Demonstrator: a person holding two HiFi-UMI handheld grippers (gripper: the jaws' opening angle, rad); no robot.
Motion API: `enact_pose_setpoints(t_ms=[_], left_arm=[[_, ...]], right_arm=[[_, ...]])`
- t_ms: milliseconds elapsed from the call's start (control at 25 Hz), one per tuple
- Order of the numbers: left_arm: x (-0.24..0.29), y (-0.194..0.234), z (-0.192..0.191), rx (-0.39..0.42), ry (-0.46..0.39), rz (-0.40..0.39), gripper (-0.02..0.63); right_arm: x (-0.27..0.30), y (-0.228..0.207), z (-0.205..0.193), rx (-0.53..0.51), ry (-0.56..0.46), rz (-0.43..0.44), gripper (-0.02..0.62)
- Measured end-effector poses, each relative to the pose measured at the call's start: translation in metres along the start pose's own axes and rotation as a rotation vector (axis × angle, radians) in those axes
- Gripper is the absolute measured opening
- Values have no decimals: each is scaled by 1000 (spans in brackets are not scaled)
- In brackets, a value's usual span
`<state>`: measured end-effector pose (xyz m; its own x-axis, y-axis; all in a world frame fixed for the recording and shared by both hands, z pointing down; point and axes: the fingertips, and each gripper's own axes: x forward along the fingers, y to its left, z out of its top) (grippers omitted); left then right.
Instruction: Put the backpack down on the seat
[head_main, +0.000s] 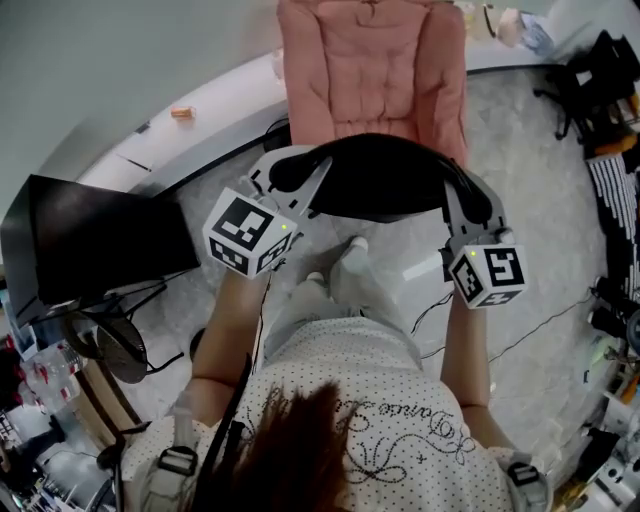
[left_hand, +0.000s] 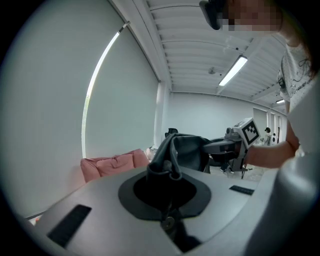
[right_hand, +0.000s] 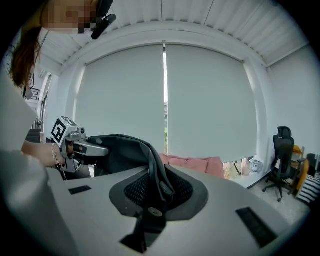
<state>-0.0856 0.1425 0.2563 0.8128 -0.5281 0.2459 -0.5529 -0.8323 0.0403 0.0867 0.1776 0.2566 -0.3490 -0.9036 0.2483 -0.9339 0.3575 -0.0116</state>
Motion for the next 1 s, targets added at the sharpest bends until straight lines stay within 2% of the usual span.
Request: enact_pose_setpoints(t_ms=[440,680,1000], left_arm=[[80,29,36,3,-27,69,11],[90,43,28,-14,12,77,11],[122,97,34,-9,12,21,11]], right_arm=[[56,-86,31,-22,-50,63,64],[74,-91,22,7,-16,76,64],[125,-107,33,12,-6,25,64]])
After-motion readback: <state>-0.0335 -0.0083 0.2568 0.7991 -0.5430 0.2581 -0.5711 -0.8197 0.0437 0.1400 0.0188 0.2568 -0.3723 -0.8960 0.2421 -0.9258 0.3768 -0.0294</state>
